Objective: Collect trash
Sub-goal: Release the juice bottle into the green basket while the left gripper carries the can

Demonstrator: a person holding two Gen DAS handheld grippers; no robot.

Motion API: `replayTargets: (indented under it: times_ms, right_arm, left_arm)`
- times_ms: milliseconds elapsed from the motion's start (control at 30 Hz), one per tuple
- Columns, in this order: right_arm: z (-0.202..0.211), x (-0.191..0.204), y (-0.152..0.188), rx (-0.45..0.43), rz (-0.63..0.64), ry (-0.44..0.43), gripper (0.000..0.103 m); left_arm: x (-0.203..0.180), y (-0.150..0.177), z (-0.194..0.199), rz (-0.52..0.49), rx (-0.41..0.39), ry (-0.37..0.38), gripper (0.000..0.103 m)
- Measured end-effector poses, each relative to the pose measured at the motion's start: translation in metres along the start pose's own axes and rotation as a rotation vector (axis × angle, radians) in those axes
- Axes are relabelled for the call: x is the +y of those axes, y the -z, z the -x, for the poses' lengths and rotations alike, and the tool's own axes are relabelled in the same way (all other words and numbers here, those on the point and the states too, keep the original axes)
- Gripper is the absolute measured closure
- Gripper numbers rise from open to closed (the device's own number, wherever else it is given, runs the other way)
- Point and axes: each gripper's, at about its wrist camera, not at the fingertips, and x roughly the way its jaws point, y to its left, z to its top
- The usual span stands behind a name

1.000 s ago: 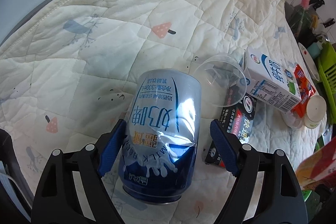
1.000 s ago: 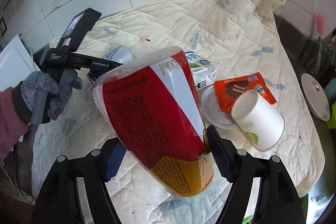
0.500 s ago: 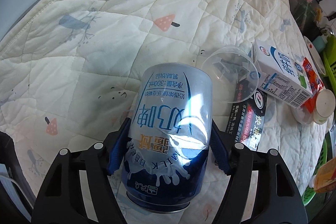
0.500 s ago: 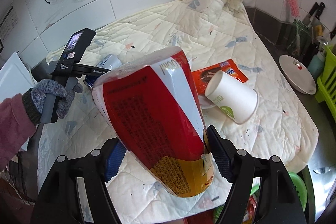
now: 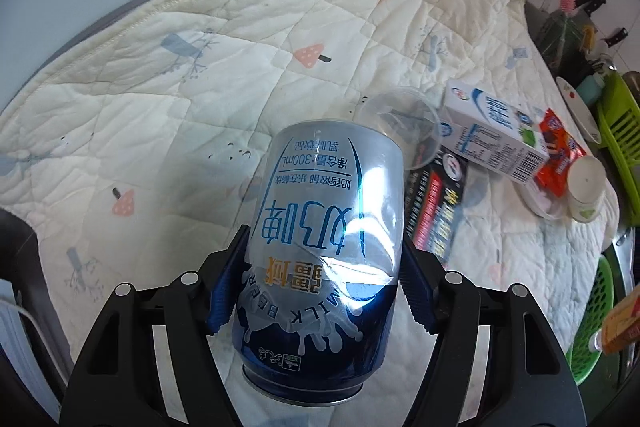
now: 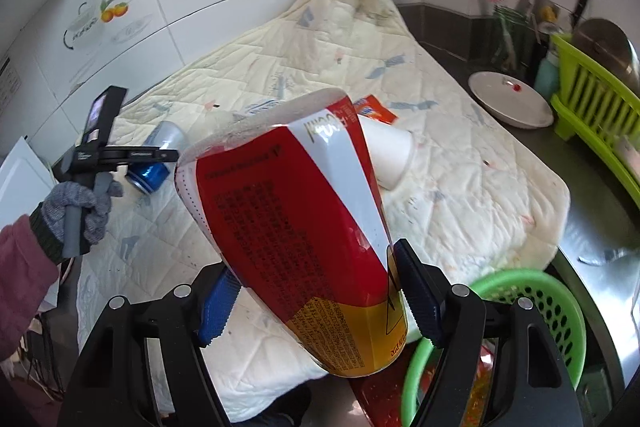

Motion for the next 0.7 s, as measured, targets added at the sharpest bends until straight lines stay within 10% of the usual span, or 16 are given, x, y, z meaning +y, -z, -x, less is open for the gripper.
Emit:
replayTargets:
  times_ms: [700]
  right_arm:
    - [0.05,-0.138,0.108,0.095,-0.198,0.261,0.032]
  left_arm:
    - [-0.119,0.079,0.102,-0.15,-0.117,0.173,0.035]
